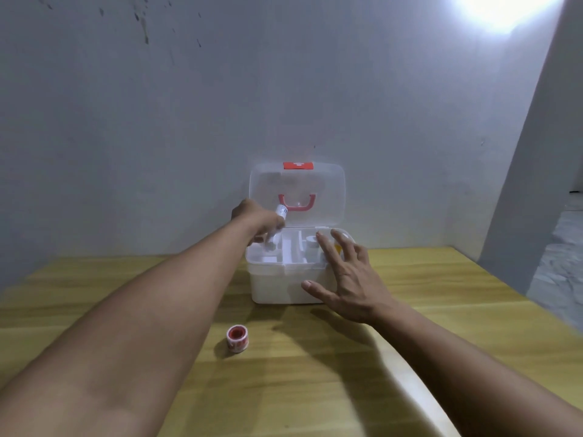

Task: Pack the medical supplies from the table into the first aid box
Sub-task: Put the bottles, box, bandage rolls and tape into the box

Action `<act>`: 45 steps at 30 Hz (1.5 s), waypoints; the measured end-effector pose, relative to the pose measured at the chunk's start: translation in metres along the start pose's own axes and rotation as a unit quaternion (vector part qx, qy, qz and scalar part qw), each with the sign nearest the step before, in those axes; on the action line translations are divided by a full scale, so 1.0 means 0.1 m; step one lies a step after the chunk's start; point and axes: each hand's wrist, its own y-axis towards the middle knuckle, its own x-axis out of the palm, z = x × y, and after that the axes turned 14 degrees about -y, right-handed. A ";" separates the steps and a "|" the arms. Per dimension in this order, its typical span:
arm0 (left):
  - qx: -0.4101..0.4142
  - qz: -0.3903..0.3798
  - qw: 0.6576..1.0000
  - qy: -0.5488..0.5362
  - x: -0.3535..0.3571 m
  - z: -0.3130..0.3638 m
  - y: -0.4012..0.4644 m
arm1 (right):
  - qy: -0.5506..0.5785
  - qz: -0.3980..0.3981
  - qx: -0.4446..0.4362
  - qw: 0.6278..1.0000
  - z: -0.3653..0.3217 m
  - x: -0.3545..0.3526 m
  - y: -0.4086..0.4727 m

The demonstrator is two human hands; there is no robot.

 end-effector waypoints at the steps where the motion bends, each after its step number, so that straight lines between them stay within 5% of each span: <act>1: 0.010 0.002 1.000 0.025 0.04 -0.03 0.02 | 0.000 0.001 0.000 1.000 0.00 0.00 0.00; 8: 0.061 0.031 0.987 0.148 0.20 -0.11 0.00 | 0.004 0.011 -0.002 1.000 0.01 0.02 0.00; 18: 0.089 -0.108 0.978 0.155 0.08 -0.14 -0.05 | 0.002 0.018 0.002 1.000 0.01 0.07 0.02; 28: 0.141 -0.034 0.977 0.160 -0.51 -0.34 -0.20 | -0.003 -0.001 0.011 1.000 0.00 0.03 0.01; 31: 0.078 -0.123 0.960 0.238 -0.80 -0.47 -0.40 | -0.002 -0.006 0.012 1.000 -0.01 0.02 0.00; 36: -0.057 -0.272 0.879 0.388 -1.06 -0.73 -0.71 | 0.001 -0.010 0.019 1.000 -0.03 0.01 -0.01; 41: 0.035 -0.220 0.925 0.307 -1.02 -1.01 -0.85 | -0.006 -0.010 0.023 1.000 -0.06 -0.01 -0.03; 45: 0.093 -0.214 0.928 0.291 -0.83 -1.01 -0.95 | -0.012 -0.017 0.027 0.999 -0.07 -0.02 -0.03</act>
